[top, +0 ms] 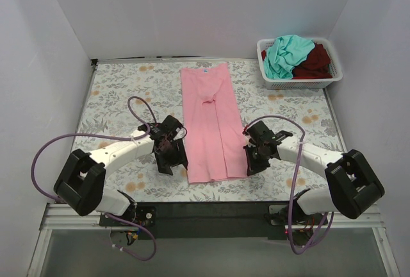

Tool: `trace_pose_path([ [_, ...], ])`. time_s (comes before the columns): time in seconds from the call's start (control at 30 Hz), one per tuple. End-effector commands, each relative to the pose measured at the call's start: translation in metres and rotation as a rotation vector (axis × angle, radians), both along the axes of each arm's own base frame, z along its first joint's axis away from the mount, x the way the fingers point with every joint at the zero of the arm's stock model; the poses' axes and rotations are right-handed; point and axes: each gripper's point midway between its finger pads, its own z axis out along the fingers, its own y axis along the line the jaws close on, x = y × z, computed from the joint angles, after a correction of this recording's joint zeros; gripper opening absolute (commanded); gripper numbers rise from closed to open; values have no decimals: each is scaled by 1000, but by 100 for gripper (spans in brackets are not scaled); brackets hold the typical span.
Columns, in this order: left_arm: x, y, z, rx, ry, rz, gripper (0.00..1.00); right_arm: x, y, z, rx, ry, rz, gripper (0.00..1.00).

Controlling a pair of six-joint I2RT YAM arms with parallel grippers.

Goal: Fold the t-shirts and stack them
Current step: Fold the tshirt

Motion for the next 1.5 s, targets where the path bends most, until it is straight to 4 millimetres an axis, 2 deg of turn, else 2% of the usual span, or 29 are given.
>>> trace_pose_path([
  [0.0, -7, -6, 7, -8, 31, -39, 59, -5, 4, 2, -10, 3, -13, 3],
  [0.43, -23, -16, -12, 46, 85, -87, 48, -8, 5, -2, -21, -3, -6, 1],
  [0.67, -21, -30, -8, 41, 70, -114, 47, -9, 6, -4, -16, -2, -3, 1],
  [0.83, -28, -29, -17, 61, 103, -126, 44, -9, 6, -4, -15, -1, -1, 1],
  [1.0, -36, -25, -26, 81, 139, -133, 33, -9, 5, -4, -16, -3, -5, 1],
  [1.17, -42, -26, -36, 85, 169, -147, 32, -10, 5, -6, -19, 6, -2, 1],
  [1.23, -44, -24, -41, 93, 182, -151, 28, -10, 6, -6, -16, 7, -1, 1],
  [1.47, -42, -27, -39, 82, 168, -153, 28, -11, 6, -7, -15, 9, -1, 1],
])
